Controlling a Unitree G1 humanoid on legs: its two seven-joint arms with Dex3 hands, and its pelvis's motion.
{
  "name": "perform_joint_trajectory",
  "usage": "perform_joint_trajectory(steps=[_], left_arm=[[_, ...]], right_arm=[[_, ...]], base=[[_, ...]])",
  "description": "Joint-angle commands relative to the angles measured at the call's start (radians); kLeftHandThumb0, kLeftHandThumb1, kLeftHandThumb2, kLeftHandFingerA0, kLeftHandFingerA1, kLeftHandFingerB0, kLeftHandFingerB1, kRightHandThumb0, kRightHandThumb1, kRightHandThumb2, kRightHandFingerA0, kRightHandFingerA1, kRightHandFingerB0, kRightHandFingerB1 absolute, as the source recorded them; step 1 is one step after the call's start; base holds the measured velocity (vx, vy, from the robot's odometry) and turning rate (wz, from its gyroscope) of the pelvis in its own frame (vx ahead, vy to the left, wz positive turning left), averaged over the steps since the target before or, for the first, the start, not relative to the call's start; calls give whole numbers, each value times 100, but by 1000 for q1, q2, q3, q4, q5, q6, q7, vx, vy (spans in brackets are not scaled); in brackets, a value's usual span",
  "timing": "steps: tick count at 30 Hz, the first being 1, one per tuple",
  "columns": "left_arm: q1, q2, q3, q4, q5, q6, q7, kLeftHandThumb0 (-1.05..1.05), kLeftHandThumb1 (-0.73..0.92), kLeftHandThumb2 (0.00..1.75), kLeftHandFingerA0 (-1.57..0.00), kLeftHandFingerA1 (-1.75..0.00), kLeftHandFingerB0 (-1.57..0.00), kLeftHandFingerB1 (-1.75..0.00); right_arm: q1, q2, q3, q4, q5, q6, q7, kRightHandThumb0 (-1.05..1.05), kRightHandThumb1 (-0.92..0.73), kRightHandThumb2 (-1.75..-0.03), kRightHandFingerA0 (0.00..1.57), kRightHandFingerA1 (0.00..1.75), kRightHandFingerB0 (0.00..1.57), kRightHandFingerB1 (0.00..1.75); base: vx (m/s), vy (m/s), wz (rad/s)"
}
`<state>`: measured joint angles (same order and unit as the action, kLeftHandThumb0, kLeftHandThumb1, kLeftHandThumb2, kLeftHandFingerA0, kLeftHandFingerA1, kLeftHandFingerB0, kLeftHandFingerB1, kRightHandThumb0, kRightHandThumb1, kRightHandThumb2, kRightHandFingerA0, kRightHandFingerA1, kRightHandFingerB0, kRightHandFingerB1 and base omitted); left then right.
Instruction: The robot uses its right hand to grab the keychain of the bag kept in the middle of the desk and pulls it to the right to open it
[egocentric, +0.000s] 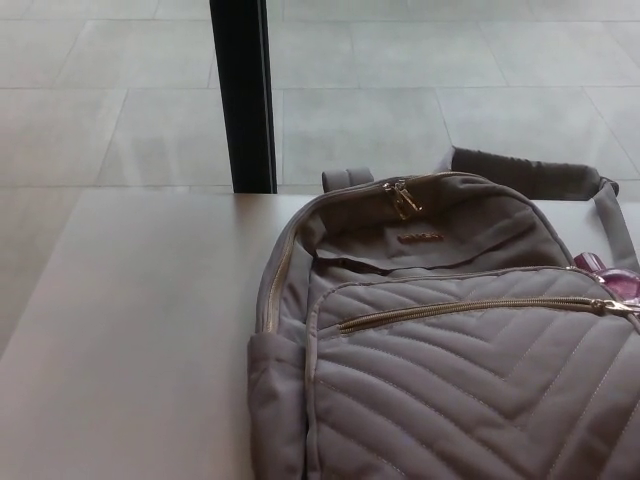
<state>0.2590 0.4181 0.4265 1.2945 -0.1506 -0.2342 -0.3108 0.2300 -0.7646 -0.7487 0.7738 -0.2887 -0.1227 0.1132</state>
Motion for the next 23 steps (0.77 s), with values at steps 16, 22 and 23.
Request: perform_joint_trajectory(steps=[16,22,23], left_arm=[[-7,79,-53,3,30,50,27,-83,81,118,-47,-61,-30,-52],[-14,79,-54,5,21,63,35,-85,92,80,-52,-53,-36,-38],[-14,79,-54,5,21,63,35,-85,92,80,-52,-53,-36,-38]], right_arm=[[96,212,45,326,205,-2,55,-57,-68,-60,60,78,11,42],[90,194,120,341,231,-23,32,-62,-52,-85,74,79,12,51],[90,194,120,341,231,-23,32,-62,-52,-85,74,79,12,51]], base=[[0,0,0],[0,0,0],[0,0,0]])
